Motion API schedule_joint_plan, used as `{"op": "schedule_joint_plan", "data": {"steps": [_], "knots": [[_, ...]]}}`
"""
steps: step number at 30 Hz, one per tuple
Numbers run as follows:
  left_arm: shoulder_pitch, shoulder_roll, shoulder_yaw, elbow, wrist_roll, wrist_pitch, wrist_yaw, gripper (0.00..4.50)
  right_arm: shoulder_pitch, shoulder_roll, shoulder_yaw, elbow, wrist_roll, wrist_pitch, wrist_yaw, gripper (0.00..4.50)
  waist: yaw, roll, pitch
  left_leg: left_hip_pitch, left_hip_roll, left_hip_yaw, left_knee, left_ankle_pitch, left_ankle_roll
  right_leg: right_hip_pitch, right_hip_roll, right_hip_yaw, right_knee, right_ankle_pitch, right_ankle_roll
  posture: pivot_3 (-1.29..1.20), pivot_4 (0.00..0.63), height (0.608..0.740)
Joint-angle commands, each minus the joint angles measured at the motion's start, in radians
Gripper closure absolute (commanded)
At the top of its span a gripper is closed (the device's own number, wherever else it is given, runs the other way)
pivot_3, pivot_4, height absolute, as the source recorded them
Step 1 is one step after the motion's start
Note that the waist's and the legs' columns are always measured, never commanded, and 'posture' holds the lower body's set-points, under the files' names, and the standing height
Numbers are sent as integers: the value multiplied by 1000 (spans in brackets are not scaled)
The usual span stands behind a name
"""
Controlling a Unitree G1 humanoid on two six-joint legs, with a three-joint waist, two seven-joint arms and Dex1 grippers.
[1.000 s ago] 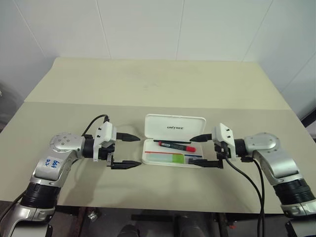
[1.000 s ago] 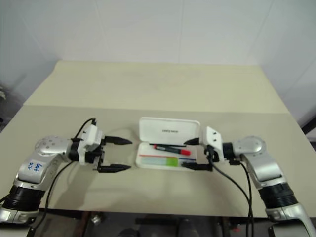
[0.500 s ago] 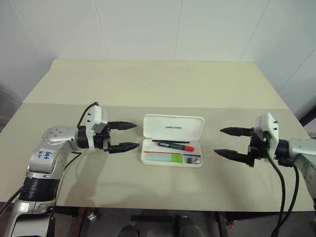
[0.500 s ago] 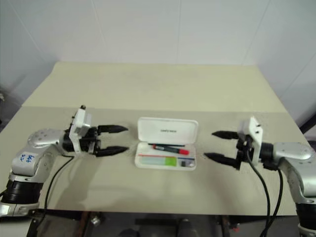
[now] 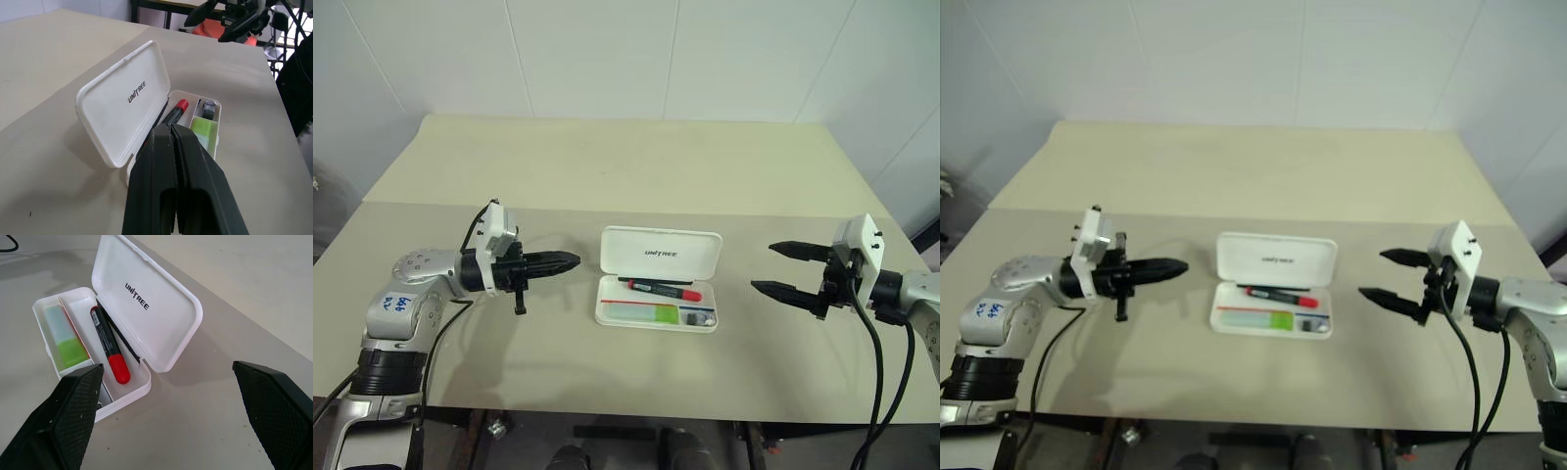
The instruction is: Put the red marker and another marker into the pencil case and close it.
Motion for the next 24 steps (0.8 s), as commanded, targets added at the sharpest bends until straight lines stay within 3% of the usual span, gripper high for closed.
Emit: {"op": "schedule_joint_plan", "data": {"steps": [1, 6, 12, 24], "knots": [[-40, -15, 51, 38, -14, 12, 65, 4464, -5, -17, -31, -22, 13, -3, -14, 0, 0, 0, 0, 0, 0, 0, 0, 0, 0, 0, 0, 0, 0, 0, 0, 0, 150, 740], [-105, -36, 49, 128, 25, 50, 174, 4464, -9, -14, -18, -29, 12, 1, -25, 0, 0, 0, 0, 0, 0, 0, 0, 0, 0, 0, 0, 0, 0, 0, 0, 0, 150, 740], [-201, -106, -43, 238, 139, 46, 277, 4464, -19, -6, -6, -34, 13, 3, -40, 0, 3, 0, 0, 0, 0, 0, 0, 0, 0, 0, 0, 0, 0, 0, 0, 0, 150, 740], [-294, -236, -108, 336, 189, -7, 251, 4464, 16, 18, -7, -86, 21, 8, -85, 0, 0, 0, 0, -1, 0, 0, -1, 0, -1, 0, 0, 0, -1, 0, 1, 0, 150, 740]]}}
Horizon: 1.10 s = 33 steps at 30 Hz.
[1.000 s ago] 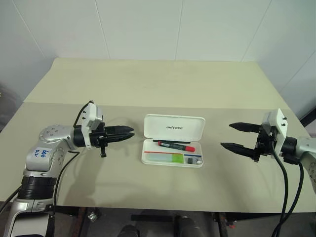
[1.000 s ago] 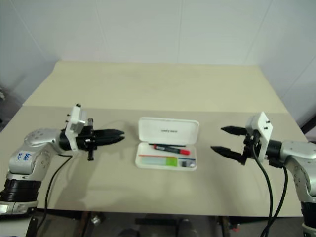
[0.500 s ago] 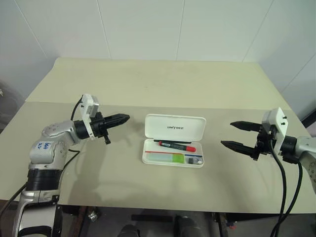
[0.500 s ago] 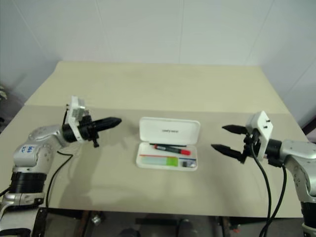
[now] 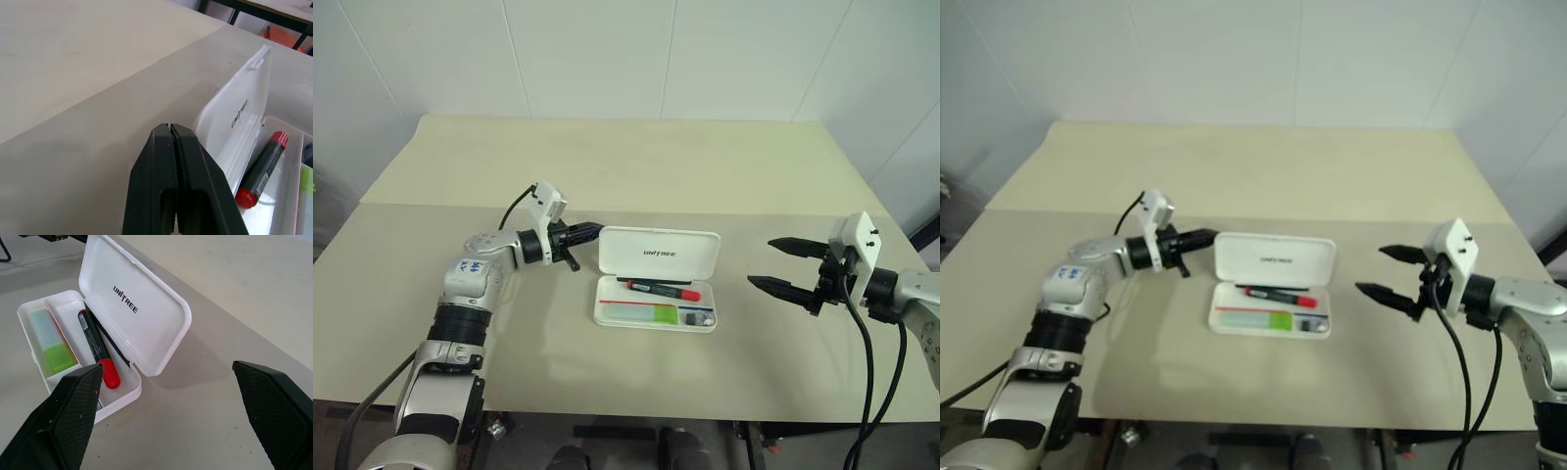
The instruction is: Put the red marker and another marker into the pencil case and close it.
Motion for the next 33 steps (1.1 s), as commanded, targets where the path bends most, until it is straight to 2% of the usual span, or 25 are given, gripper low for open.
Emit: {"op": "schedule_joint_plan", "data": {"steps": [1, 11, 18, 26, 33], "knots": [[-17, 2, 6, -10, -1, -36, -38, 4464, 11, 3, -19, -52, 22, 2, -15, 0, 0, 0, 0, 0, 0, 0, 0, 0, 0, 0, 0, 0, 0, 0, 0, 0, 150, 740], [25, 55, -34, -105, 0, -51, -172, 4464, 51, 17, -22, -83, 30, 1, -44, 0, 1, 0, 0, 0, 0, 0, 0, 0, -1, 0, 0, 0, 0, 0, 0, 0, 150, 740], [99, 109, -152, -248, 44, -116, -321, 4464, 59, 32, -18, -95, 26, 2, -57, 0, 2, 0, 0, 0, 0, 0, 0, 0, -1, 0, 0, 0, 0, 0, 0, 0, 150, 740], [104, 115, -238, -249, 140, -104, -302, 4464, 77, 45, -19, -111, 26, -1, -71, 0, 1, 0, 0, 0, 0, 0, 1, 0, 0, 1, 0, 0, 1, 0, 0, 0, 150, 740], [93, 115, -329, -282, 210, -13, -296, 4464, 99, 63, -28, -123, 23, -10, -97, 0, 3, 0, 0, 0, 0, 0, 1, 0, 0, 1, 0, 0, 1, 0, 0, 0, 150, 740]]}}
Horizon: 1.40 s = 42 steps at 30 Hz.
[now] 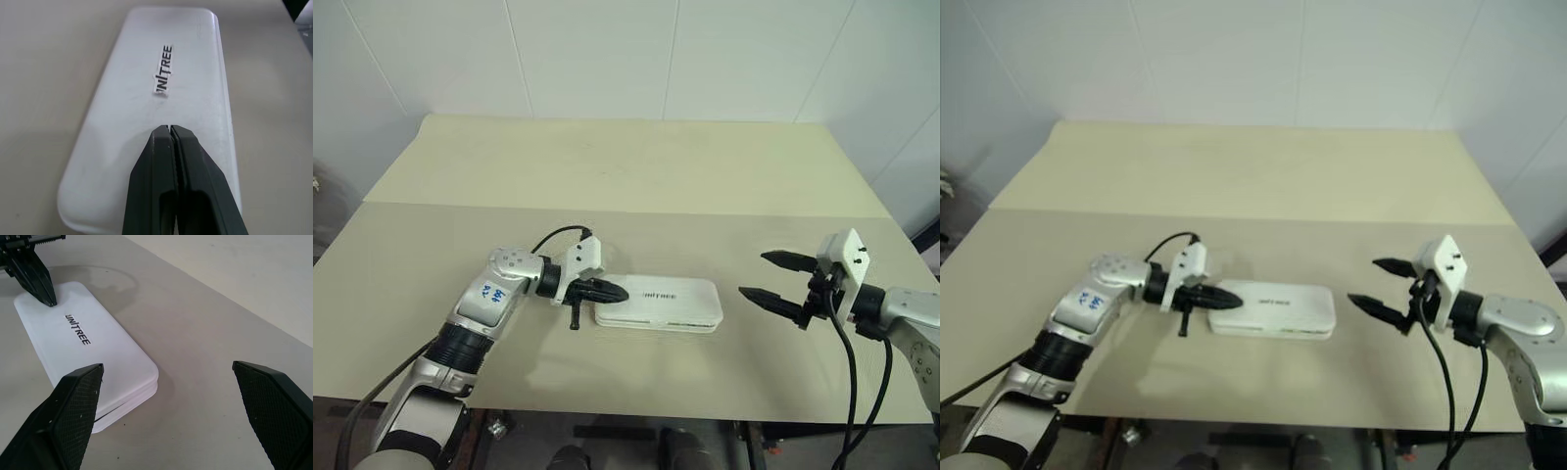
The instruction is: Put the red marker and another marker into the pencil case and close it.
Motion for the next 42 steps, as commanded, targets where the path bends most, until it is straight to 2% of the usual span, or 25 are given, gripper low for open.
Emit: {"op": "schedule_joint_plan", "data": {"steps": [1, 7, 13, 17, 22, 27, 35, 36, 42], "knots": [[-6, -3, -53, -47, 41, 72, 9, 4464, 11, 17, -30, -43, 13, -22, -27, 0, 1, 0, 0, 0, 0, 0, 0, 0, 0, 0, 0, 0, 0, 0, 0, 0, 150, 740], [6, -31, -87, -81, 58, 123, 38, 4464, 43, 44, -32, -77, 19, -21, -59, 0, 0, 0, 0, 1, 0, 0, 1, 0, 0, 2, 0, 0, 0, 0, 0, 0, 150, 740], [0, -51, -69, -84, 47, 143, 70, 4464, 57, 51, -35, -89, 24, -19, -73, 0, 0, 0, 0, 2, 0, -1, 2, 0, 1, 3, 0, 0, 1, 0, 0, 0, 150, 740], [-2, -66, 23, -77, -12, 109, 87, 4464, 53, 51, -28, -84, 23, -21, -72, 0, -1, 0, 0, 2, 0, -1, 4, 0, 1, 3, 0, 0, 2, 0, 0, 0, 150, 740], [-21, -53, 208, -42, -108, 97, 122, 4464, 21, 50, -12, -56, 24, -22, -57, 0, -5, 0, 0, 1, 0, -1, 3, 0, 1, 2, 0, 0, 2, 0, 0, 0, 150, 740], [19, 23, 349, -58, -215, 53, 38, 2892, -54, 50, -4, -3, -16, -75, -63, 0, -4, 0, 0, 1, 0, -1, 0, 0, 1, 1, 0, 0, 1, 0, 0, 0, 150, 740], [168, 140, 495, -59, -241, -36, 33, 248, -94, 18, 16, 43, -30, -91, -10, 0, -1, 0, 0, 0, 0, -1, -2, 0, 0, 0, 0, -1, -1, 0, 0, 0, 150, 740], [195, 155, 511, -58, -243, -44, 31, 28, -98, 13, 16, 46, -31, -91, -6, 0, -2, 0, 0, 0, 0, -1, -2, 0, 0, 0, 0, -1, -2, 0, 0, 0, 150, 740], [242, 168, 527, -64, -250, -73, 45, 28, -139, -33, 7, 111, -40, -110, 42, 0, 0, 0, 0, 0, 0, -1, -1, 0, 0, 0, 0, -1, -1, 0, 0, 0, 150, 740]]}}
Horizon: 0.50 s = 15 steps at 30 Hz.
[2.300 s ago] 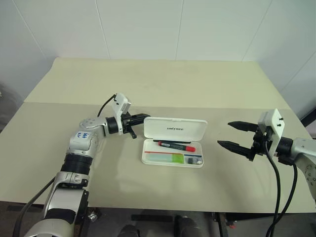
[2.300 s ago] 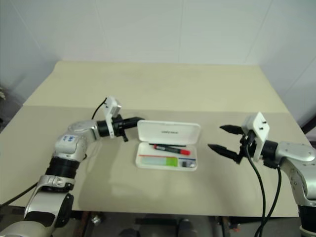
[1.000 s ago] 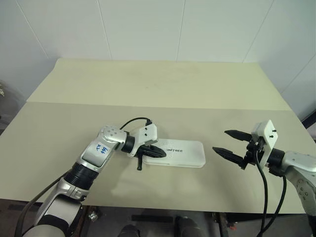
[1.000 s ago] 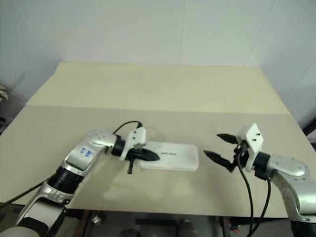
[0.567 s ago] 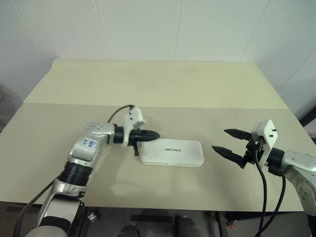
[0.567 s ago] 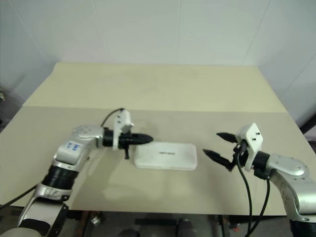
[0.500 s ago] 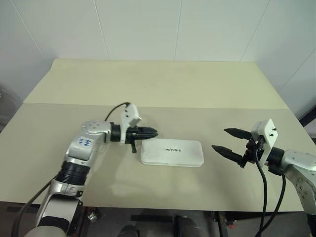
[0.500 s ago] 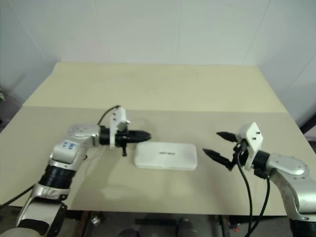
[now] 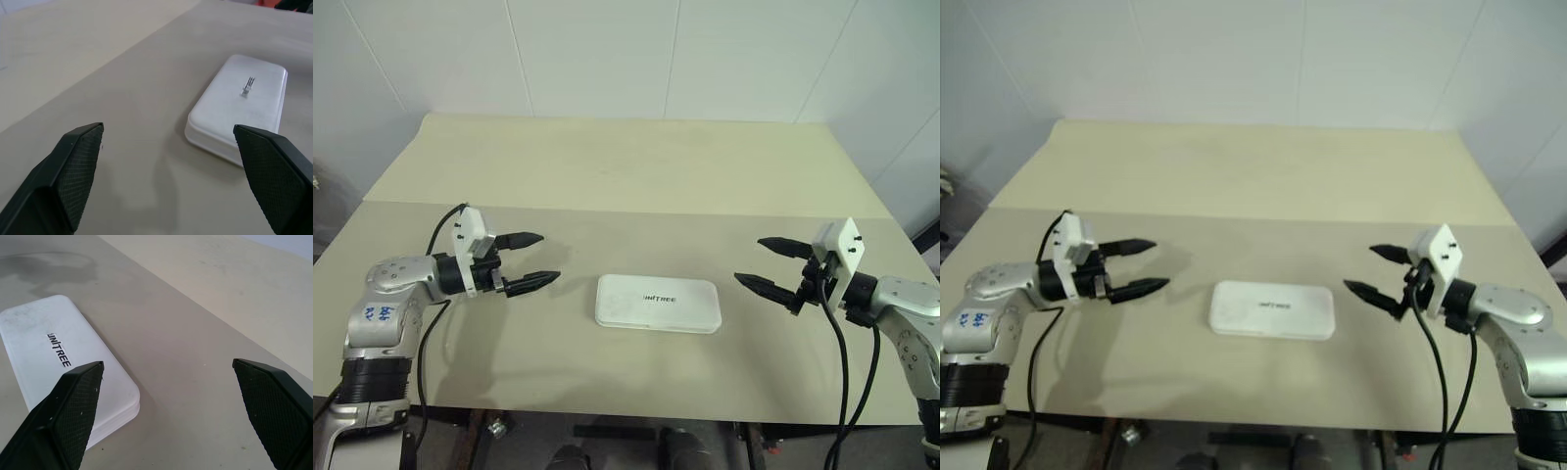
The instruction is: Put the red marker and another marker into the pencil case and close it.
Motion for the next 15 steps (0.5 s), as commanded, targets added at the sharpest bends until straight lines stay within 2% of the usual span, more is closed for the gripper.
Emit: {"op": "schedule_joint_plan", "data": {"steps": [1, 4, 6, 11, 15], "knots": [[1, 11, 17, -33, -27, -18, 4, 28, -35, -47, -28, 32, -8, -35, 37, 0, -2, 0, 0, 0, 0, 0, 0, 0, 0, 0, 0, 0, 0, 0, 0, 0, 150, 740], [-10, 8, -3, -54, -27, 13, 17, 28, -65, -74, -26, 89, -21, -54, 67, 0, -4, 0, 0, 0, 0, 0, 0, 0, 0, 0, 0, 0, 0, 0, 0, 0, 150, 740], [-15, 11, -8, -38, 6, -29, 34, 28, -69, -79, -21, 92, -27, -60, 72, 0, -4, 0, 0, 1, 0, 0, -1, 0, 0, 0, 0, 0, 0, 0, 0, 0, 150, 740], [-31, 24, -13, 8, 22, -50, 45, 28, -70, -59, 15, 99, -58, -88, 72, 0, -6, 0, 0, 0, 0, 0, -1, 0, 0, -1, 0, 0, 0, 0, 0, 0, 150, 740], [-31, 11, -27, -34, 2, -14, 62, 28, -89, -42, 42, 100, -60, -94, 79, 0, -5, 0, 0, 1, 0, 0, -1, 0, 0, -1, 0, 0, 0, 0, 0, 0, 150, 740]]}}
